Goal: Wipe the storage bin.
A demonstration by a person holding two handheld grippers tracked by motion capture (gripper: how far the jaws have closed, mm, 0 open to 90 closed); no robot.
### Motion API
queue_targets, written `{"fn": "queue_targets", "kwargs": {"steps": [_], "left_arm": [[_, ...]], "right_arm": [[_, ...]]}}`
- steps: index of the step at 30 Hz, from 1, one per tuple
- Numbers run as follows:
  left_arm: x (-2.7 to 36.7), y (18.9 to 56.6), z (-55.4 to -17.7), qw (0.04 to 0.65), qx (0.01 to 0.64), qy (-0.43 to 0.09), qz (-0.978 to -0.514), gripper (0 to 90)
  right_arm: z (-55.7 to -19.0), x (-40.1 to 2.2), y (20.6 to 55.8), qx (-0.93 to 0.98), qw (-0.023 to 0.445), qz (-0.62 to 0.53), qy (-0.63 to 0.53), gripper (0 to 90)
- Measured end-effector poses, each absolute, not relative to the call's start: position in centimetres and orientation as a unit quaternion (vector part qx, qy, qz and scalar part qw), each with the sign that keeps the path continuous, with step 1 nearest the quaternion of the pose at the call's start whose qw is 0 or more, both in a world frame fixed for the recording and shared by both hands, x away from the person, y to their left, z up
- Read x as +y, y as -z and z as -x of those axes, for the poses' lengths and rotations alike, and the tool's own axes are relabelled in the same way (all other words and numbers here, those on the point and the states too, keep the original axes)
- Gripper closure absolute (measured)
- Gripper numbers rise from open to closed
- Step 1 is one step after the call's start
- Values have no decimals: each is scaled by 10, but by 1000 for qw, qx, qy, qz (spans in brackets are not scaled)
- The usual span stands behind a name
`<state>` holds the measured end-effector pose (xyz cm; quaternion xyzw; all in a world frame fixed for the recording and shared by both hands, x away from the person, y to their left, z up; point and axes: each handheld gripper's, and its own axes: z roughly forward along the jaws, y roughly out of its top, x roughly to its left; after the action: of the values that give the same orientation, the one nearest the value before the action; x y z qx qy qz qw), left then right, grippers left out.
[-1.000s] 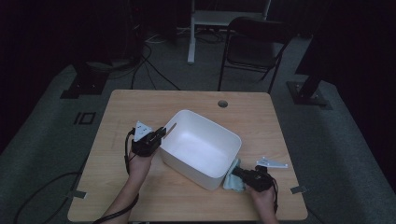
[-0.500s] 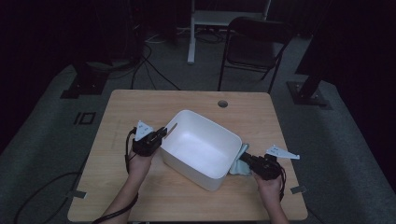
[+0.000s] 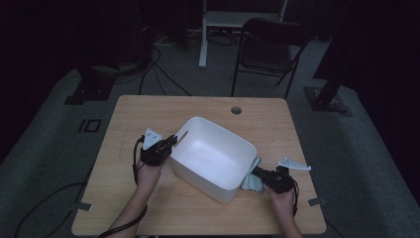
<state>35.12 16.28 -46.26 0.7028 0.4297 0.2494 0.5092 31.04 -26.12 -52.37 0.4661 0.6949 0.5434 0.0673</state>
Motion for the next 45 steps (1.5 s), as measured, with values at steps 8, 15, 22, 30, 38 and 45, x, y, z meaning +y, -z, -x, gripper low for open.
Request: {"fn": "queue_targets", "kwargs": {"steps": [8, 15, 22, 30, 38, 45], "left_arm": [[163, 463, -351, 509, 431, -251, -702, 854], [166, 464, -351, 520, 434, -238, -696, 845], [168, 461, -348, 514, 435, -230, -703, 835], [171, 458, -338, 503, 432, -228, -713, 821], [176, 461, -318, 513, 422, -220, -715, 750], [177, 460, -304, 511, 419, -212, -720, 705]], "right_arm": [[-319, -260, 538, 703, 53, -489, -514, 853], [-317, -261, 534, 703, 58, -489, -512, 852], [-304, -278, 502, 687, 85, -478, -541, 851], [-290, -293, 486, 678, 103, -475, -551, 850], [-283, -300, 489, 665, 103, -482, -561, 850], [-280, -301, 492, 665, 100, -484, -560, 850]]}}
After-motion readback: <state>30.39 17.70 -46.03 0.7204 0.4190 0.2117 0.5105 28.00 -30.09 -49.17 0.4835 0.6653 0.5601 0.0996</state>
